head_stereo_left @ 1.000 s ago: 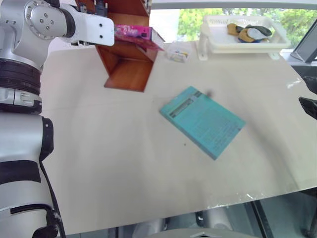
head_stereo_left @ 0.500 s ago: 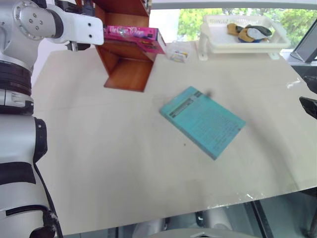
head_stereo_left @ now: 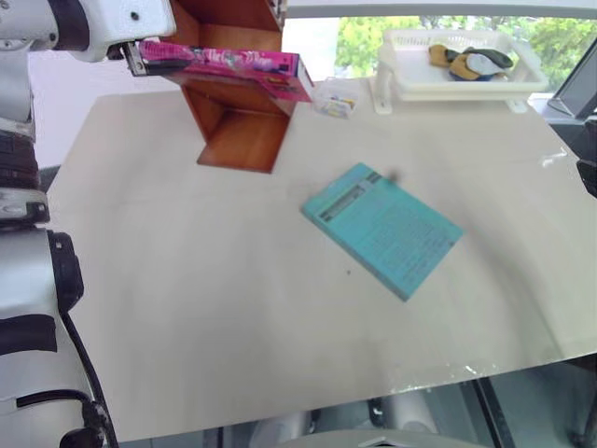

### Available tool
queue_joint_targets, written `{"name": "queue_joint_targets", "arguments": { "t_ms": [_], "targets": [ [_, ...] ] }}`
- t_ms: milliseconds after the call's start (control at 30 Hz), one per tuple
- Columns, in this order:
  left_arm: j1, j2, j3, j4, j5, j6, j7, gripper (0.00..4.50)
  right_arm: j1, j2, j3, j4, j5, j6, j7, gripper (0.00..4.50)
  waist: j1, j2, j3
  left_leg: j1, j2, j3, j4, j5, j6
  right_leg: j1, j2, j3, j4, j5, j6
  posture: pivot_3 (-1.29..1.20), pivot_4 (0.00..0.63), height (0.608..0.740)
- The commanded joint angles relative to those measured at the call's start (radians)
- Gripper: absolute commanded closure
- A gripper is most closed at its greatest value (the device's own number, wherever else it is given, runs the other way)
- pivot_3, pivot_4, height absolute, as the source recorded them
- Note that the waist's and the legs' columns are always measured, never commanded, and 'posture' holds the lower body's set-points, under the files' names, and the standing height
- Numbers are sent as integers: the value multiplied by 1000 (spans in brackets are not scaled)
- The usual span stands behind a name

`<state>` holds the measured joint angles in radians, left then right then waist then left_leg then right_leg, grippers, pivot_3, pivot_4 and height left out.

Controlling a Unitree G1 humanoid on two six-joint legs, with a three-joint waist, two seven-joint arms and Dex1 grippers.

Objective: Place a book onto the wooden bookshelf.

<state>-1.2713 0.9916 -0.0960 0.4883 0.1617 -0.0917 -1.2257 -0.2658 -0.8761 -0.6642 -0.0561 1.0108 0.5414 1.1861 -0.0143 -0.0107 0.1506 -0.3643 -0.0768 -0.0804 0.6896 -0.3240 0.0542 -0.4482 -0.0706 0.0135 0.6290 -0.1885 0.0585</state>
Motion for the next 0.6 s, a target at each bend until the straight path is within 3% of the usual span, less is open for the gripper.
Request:
{"name": "queue_joint_targets", "arguments": {
  "t_ms": [33, 133, 300, 367, 467, 600],
  "targets": [
    [149, -6, 102, -325, -305, 287, -151, 555, -11, -11, -13, -12, 1, -17, 10, 0, 0, 0, 0, 0, 0, -1, 2, 0, 0, 0, 0, 0, 3, 0, 0, 0, 150, 740],
    [317, 43, 206, -547, -532, 565, -205, 555, 28, -13, -35, -31, 8, -4, 14, 0, -2, 0, 0, 0, 1, 0, 3, 0, 0, 0, 0, 1, 7, 0, 0, 0, 150, 740],
    [589, 70, 388, -749, -784, 847, -161, 555, 147, -18, -77, -62, 0, 7, 27, 0, -1, 1, 0, 3, 2, 0, 1, 0, 0, 0, 0, 2, 4, 0, -1, 0, 150, 740],
    [705, 50, 425, -810, -815, 883, -113, 555, 185, -19, -79, -63, -14, 1, 33, 0, 2, 1, -1, 4, 2, 1, 1, 0, 0, 2, 0, 2, 2, 0, 0, 0, 150, 740],
    [935, -11, 421, -839, -735, 840, 3, 555, 237, -14, -60, -26, -77, -34, 46, 0, 5, 2, -1, 6, 2, 1, 2, 0, 0, 6, -1, 3, 1, 0, 0, 0, 150, 740],
    [1051, -119, 415, -745, -683, 764, 123, 555, 283, -28, -3, 103, -236, -139, 73, 0, 11, 0, 0, 18, 4, 1, -2, 0, -1, 17, -1, 3, -3, 0, -1, 0, 150, 740]
  ]
}}
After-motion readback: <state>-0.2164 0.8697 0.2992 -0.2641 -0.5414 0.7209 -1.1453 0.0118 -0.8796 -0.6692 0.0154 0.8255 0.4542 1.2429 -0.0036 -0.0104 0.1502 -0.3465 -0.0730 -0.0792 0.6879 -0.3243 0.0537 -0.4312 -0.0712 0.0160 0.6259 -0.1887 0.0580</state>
